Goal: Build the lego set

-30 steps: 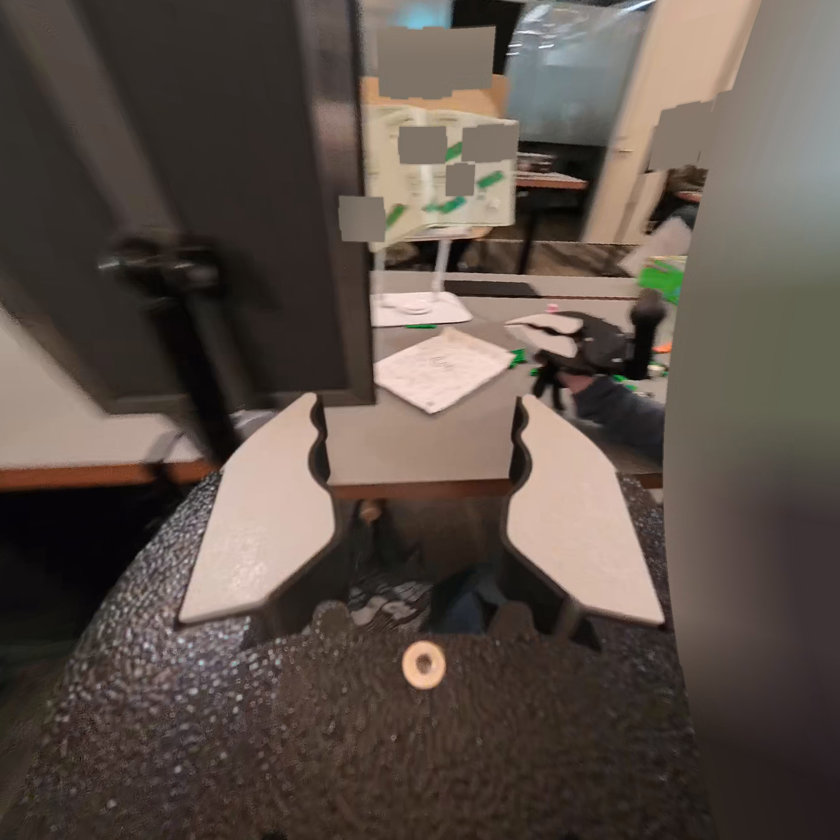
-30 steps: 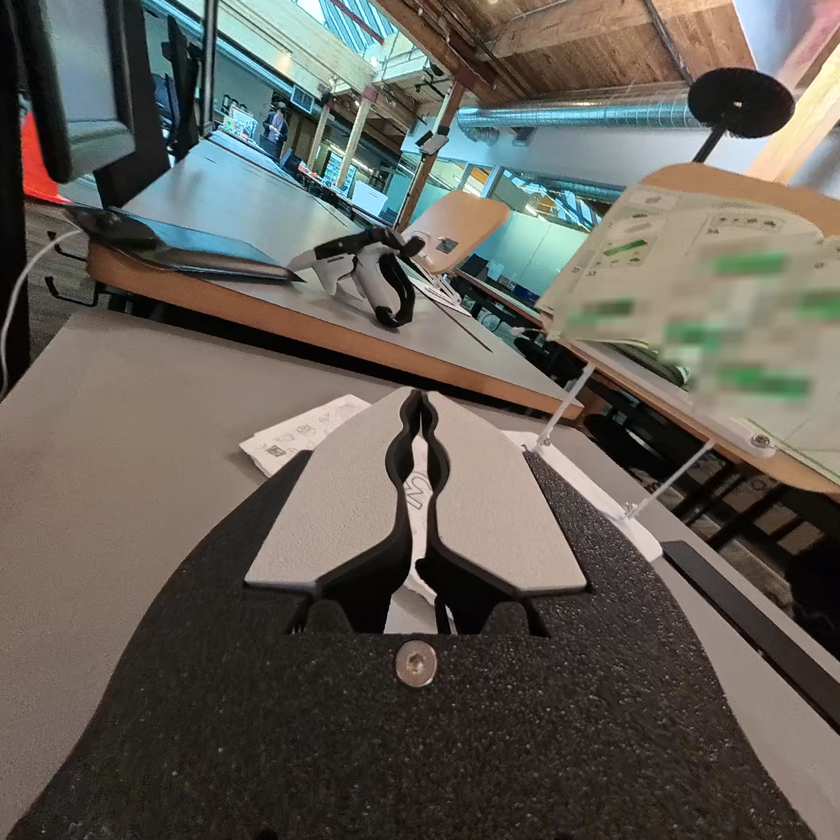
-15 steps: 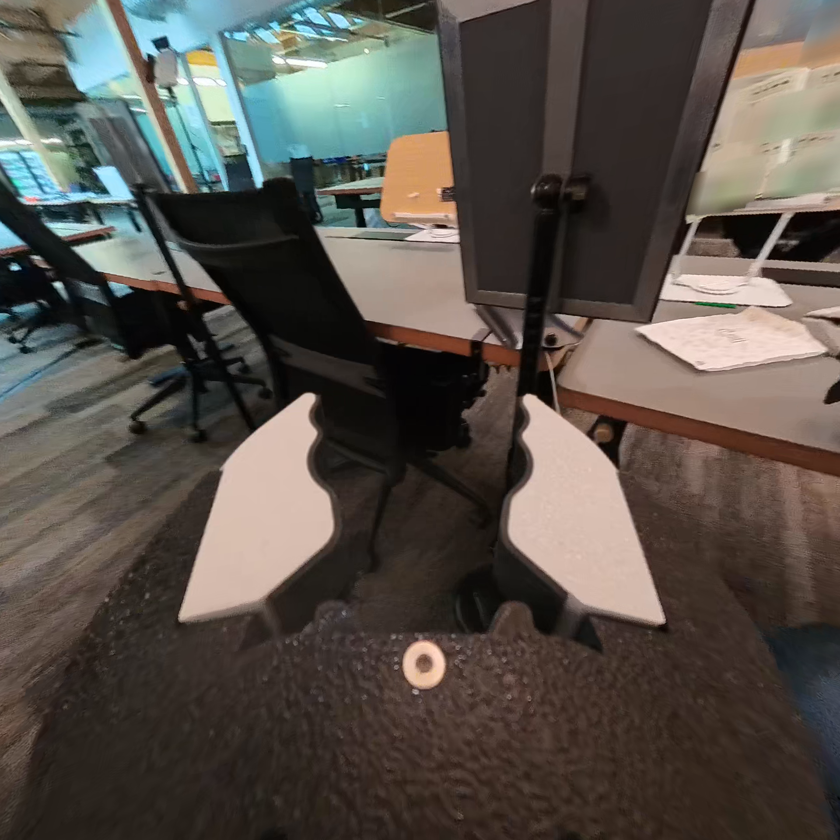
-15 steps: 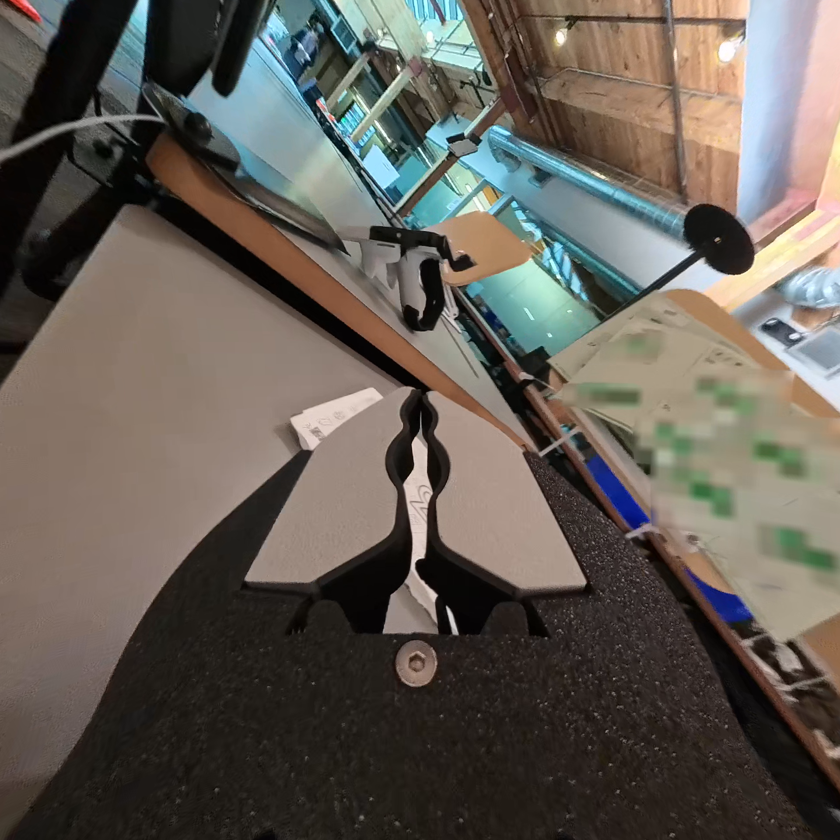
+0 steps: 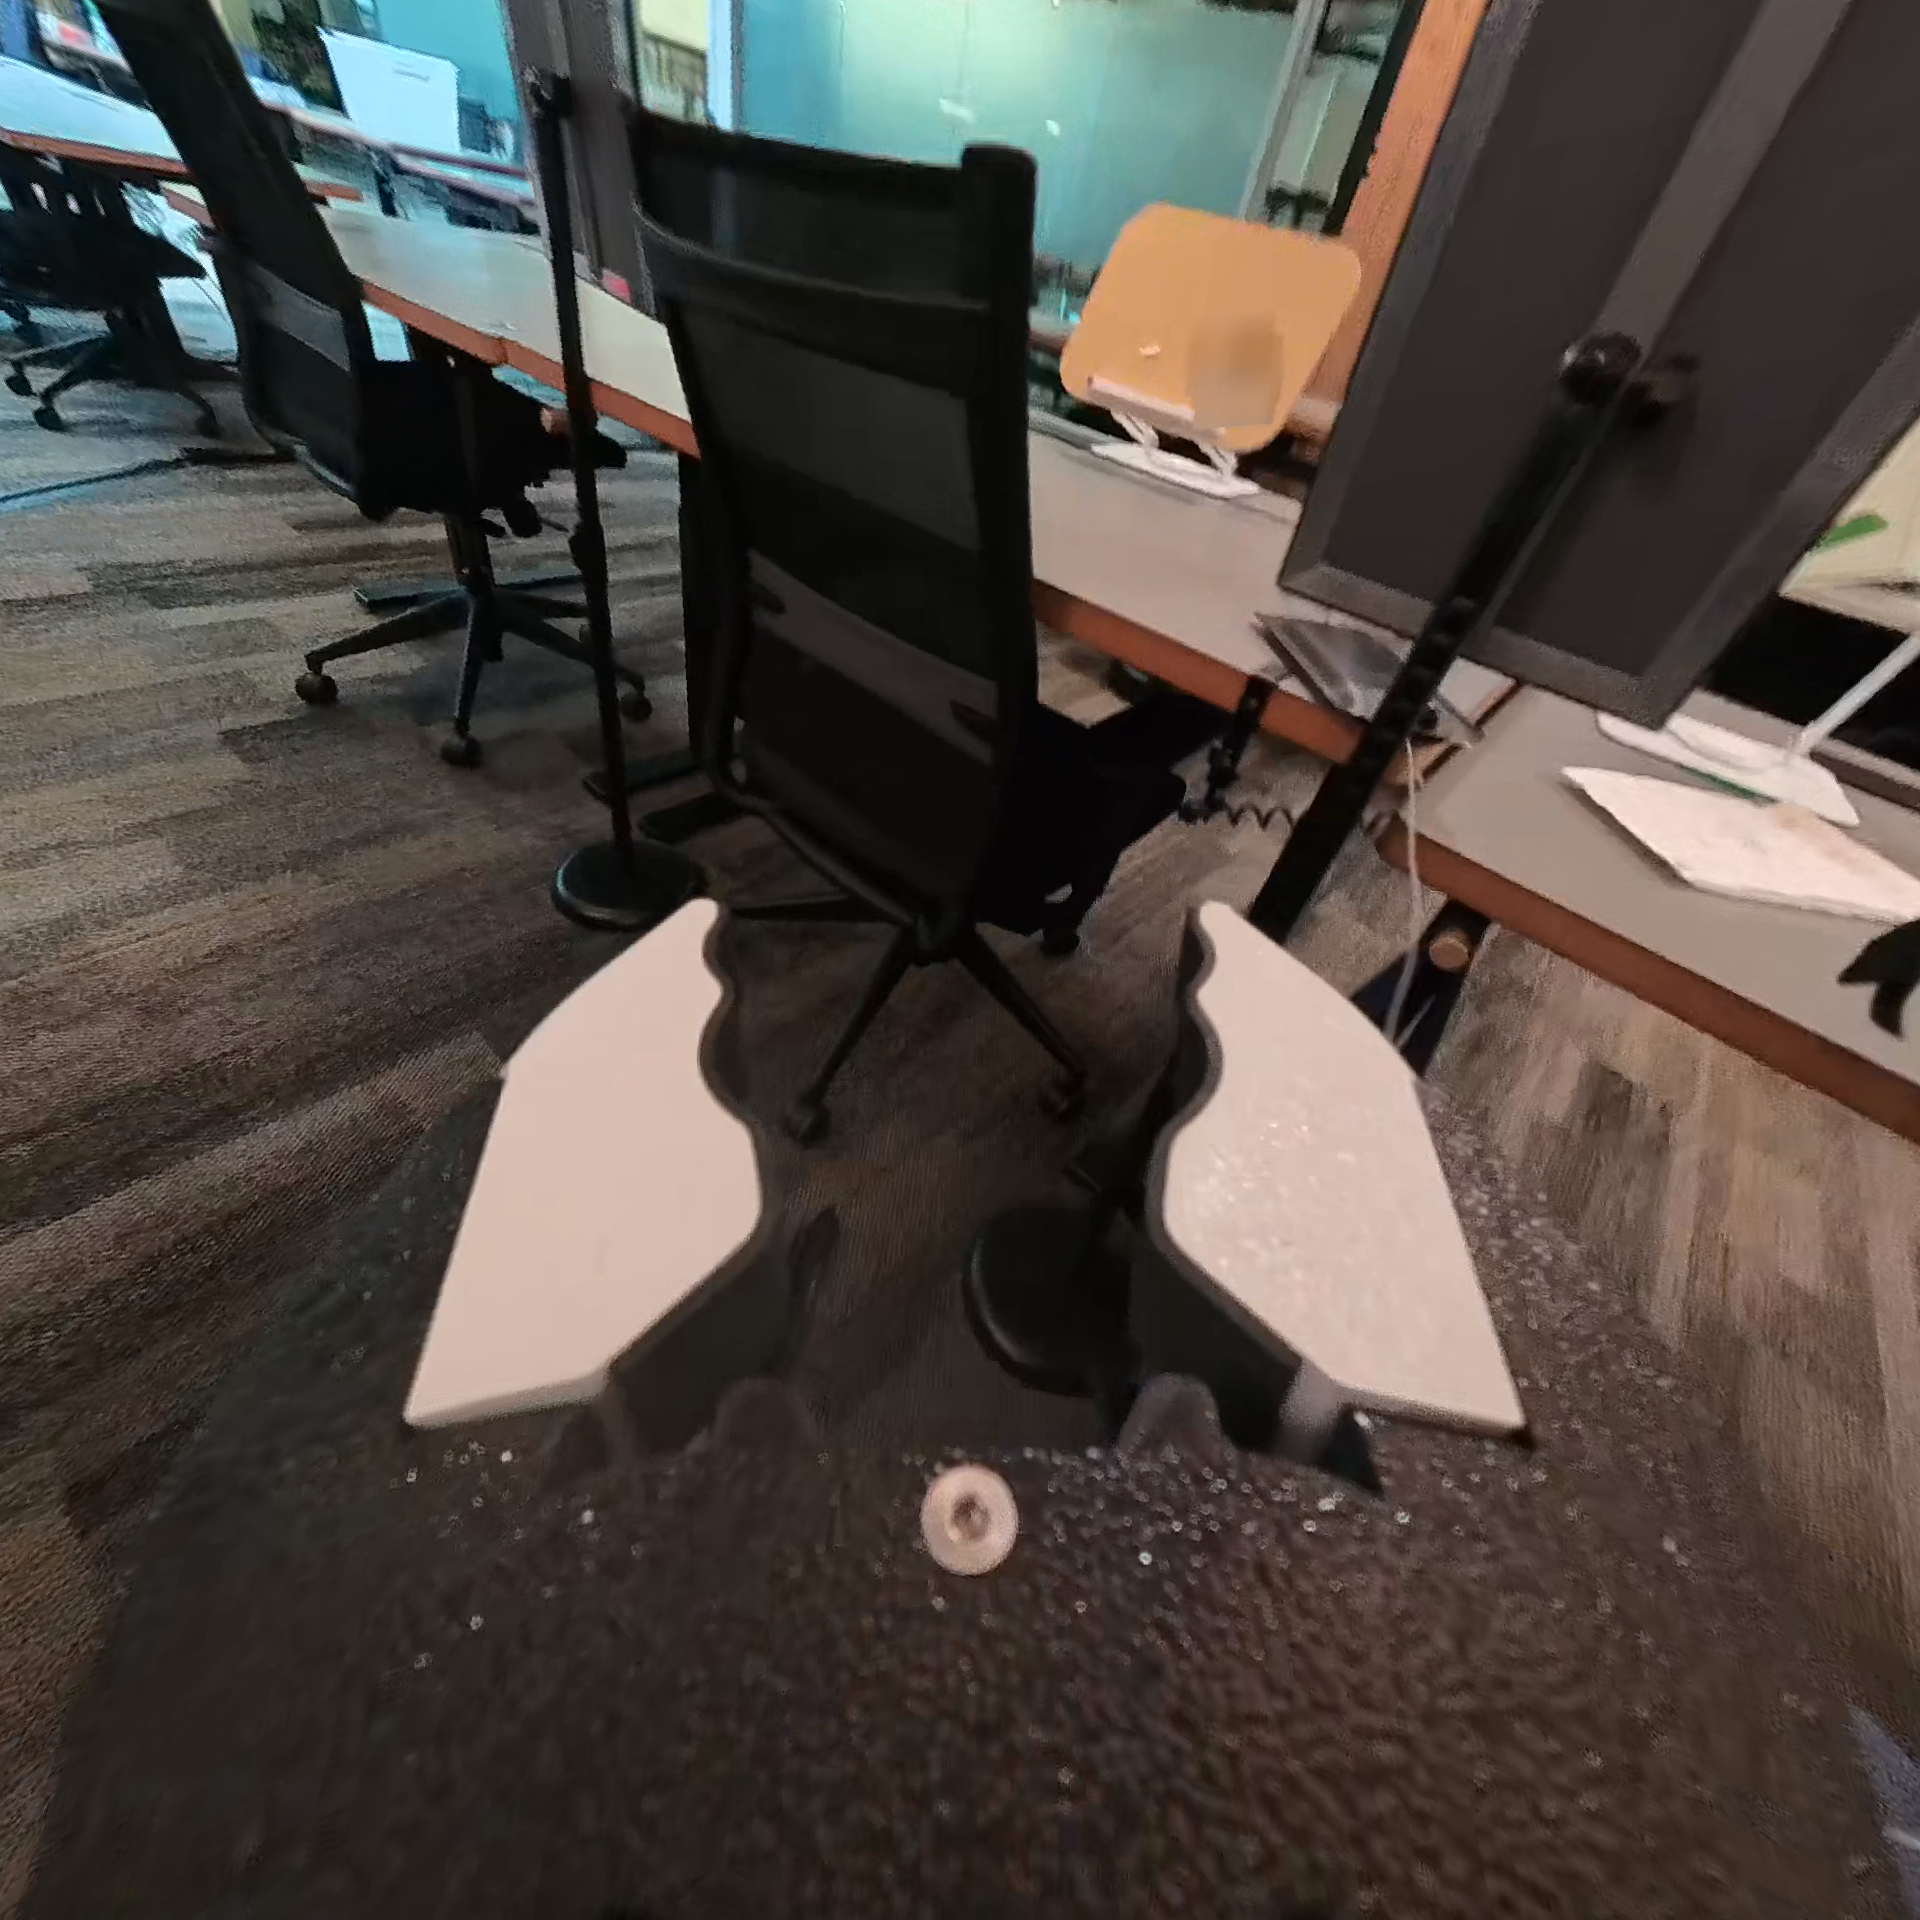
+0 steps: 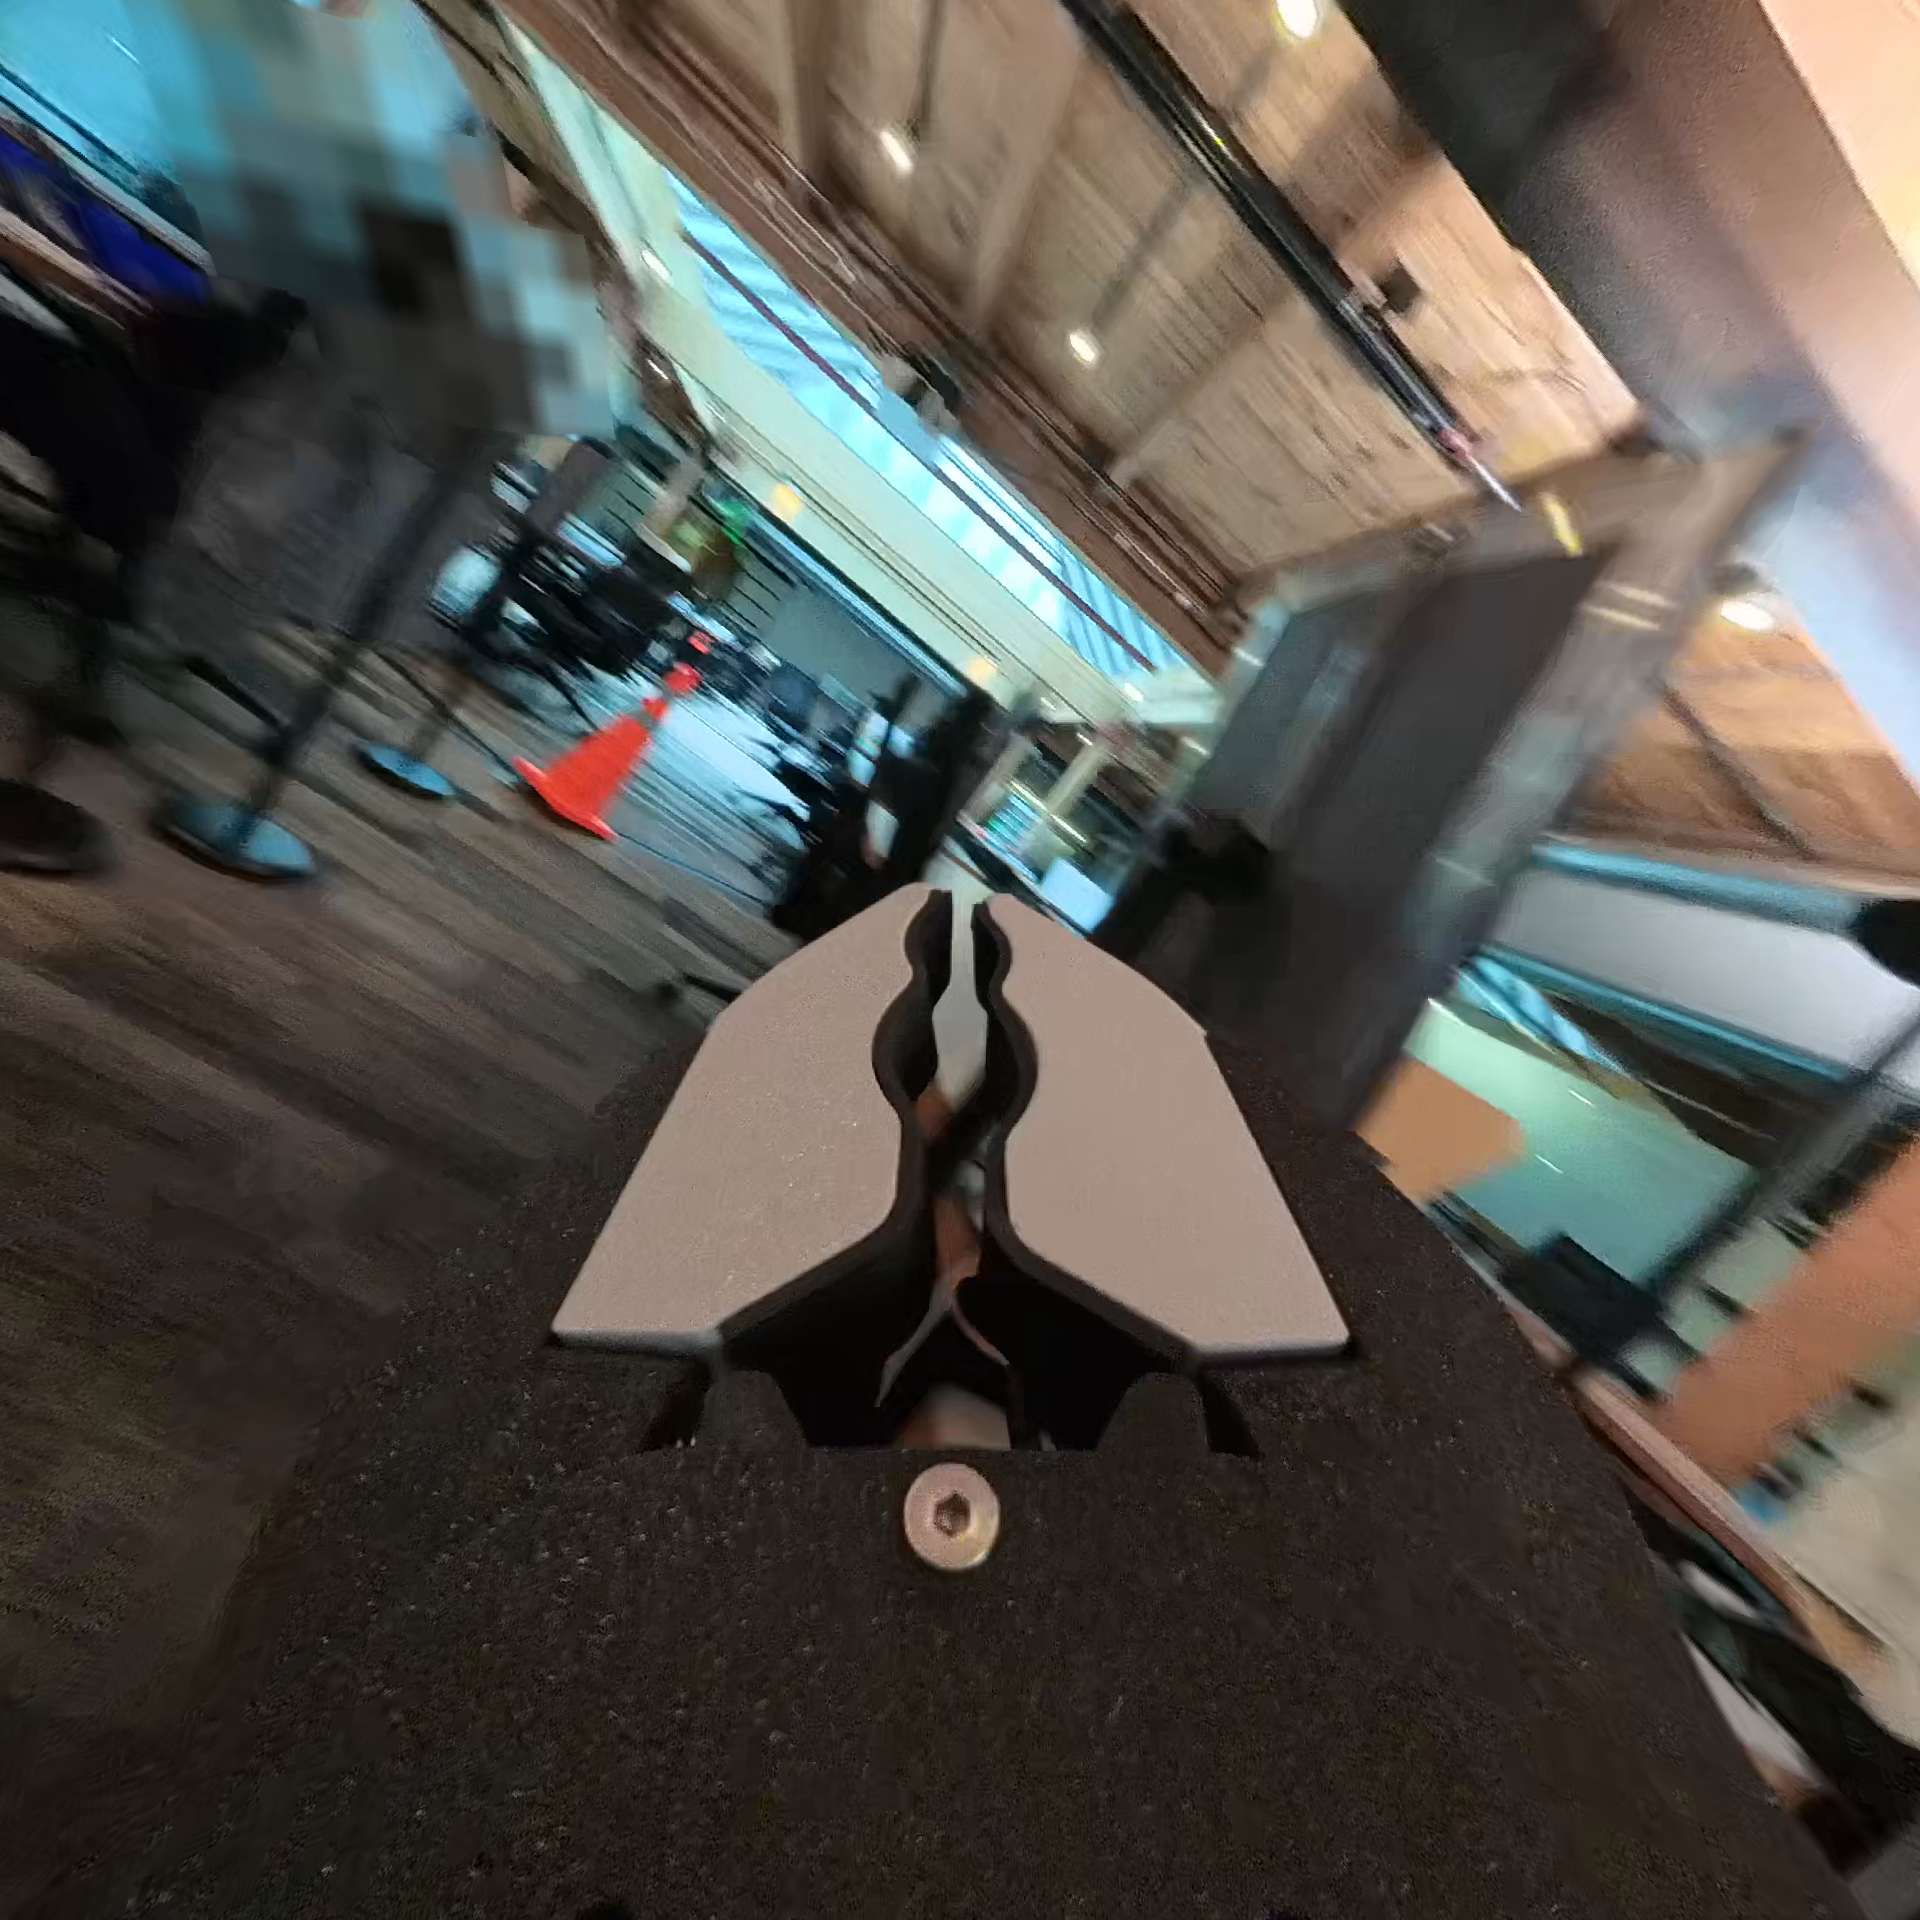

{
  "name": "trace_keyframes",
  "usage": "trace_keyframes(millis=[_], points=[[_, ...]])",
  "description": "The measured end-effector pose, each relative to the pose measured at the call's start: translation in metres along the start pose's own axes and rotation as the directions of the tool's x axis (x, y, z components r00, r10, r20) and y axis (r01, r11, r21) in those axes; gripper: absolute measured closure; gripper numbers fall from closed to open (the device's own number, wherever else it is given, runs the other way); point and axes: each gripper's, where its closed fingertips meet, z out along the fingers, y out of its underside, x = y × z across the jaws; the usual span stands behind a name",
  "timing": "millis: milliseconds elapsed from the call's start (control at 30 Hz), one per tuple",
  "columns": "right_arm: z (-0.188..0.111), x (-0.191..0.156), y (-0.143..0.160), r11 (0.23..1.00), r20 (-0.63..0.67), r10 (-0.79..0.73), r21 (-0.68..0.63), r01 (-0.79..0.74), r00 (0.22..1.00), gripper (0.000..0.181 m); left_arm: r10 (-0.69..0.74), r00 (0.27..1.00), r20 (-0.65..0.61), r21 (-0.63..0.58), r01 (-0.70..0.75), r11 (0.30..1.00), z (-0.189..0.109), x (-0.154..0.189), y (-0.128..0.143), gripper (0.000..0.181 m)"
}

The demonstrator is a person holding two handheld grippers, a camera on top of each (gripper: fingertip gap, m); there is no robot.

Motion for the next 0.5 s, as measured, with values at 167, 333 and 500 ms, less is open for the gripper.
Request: trace_keyframes(millis=[167,333,500], points=[[0.069,-0.094,-0.019,0.988,0.2,0.106,0.09,-0.126,0.974,0.177,-0.023,0.994,0.11,0.067,0.016,0.998,0.047,-0.047,0.014,0.102],[0.139,-0.158,0.027,0.962,0.294,0.258,0.004,-0.272,0.92,0.176,-0.071,0.989,0.131,0.144,0.052,0.988,0.119,-0.126,0.039,0.105],[0.2,-0.198,0.07,0.92,0.341,0.39,-0.123,-0.371,0.855,0.17,-0.114,0.991,0.076,0.059,0.11,0.992,0.163,-0.18,0.088,0.098]])
